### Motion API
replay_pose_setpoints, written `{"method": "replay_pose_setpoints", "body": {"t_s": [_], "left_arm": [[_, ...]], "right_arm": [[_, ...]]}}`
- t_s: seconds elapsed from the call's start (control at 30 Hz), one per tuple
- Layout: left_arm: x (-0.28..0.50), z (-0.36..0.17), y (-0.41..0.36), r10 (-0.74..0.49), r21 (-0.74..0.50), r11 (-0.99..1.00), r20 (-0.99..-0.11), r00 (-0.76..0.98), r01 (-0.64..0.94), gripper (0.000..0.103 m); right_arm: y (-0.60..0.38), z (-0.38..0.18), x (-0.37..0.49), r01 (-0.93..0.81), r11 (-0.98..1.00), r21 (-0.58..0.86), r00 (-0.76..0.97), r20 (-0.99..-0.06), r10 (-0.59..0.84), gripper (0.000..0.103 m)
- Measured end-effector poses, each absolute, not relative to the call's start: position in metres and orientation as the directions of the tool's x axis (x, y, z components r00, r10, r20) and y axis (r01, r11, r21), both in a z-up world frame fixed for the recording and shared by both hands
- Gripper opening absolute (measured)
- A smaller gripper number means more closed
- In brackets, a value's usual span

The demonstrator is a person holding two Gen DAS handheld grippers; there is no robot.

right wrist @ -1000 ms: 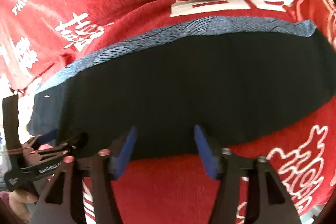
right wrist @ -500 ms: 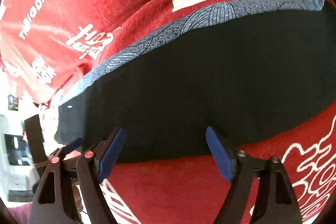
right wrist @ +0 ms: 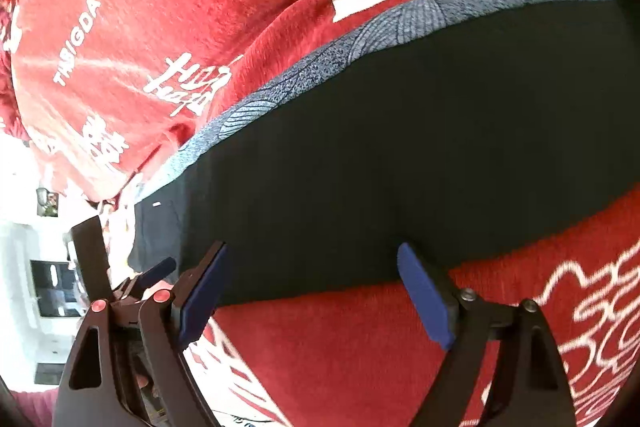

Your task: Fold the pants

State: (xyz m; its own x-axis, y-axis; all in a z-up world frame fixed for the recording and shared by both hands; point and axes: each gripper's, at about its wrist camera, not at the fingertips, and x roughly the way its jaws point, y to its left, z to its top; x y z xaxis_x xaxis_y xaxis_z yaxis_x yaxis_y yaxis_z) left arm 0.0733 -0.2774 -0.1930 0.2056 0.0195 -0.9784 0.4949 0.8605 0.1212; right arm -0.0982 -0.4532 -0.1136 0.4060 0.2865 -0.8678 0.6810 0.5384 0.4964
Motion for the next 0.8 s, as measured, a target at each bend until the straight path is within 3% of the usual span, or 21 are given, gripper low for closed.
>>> {"method": "replay_pose_setpoints", "body": {"t_s": [0.1, 0.27, 0.57, 0.8], "left_arm": [[0.071, -0.186, -0.284, 0.036, 0.147, 0.844, -0.975, 0.219, 0.516, 0.103], [0.062, -0.162, -0.305, -0.05, 0.08, 0.827, -0.975, 0.215, 0.556, 0.103], [0.037, -0.154, -0.399, -0.177, -0.023, 0.778, -0.967, 0.185, 0.627, 0.103], [0.02, -0.181, -0.439, -0.142, -0.016, 0.788, -0.977, 0.157, 0.615, 0.103]], "right_arm": [[-0.451, -0.107, -0.11, 0.687, 0.545, 0.48, 0.39, -0.877, 0.281, 0.087], [-0.465, -0.094, -0.142, 0.721, 0.528, 0.449, 0.396, -0.892, 0.218, 0.087], [-0.55, -0.08, -0.222, 0.873, 0.358, 0.331, 0.355, -0.935, -0.003, 0.087], [-0.593, -0.085, -0.244, 0.896, 0.323, 0.304, 0.338, -0.94, -0.051, 0.087]]}}
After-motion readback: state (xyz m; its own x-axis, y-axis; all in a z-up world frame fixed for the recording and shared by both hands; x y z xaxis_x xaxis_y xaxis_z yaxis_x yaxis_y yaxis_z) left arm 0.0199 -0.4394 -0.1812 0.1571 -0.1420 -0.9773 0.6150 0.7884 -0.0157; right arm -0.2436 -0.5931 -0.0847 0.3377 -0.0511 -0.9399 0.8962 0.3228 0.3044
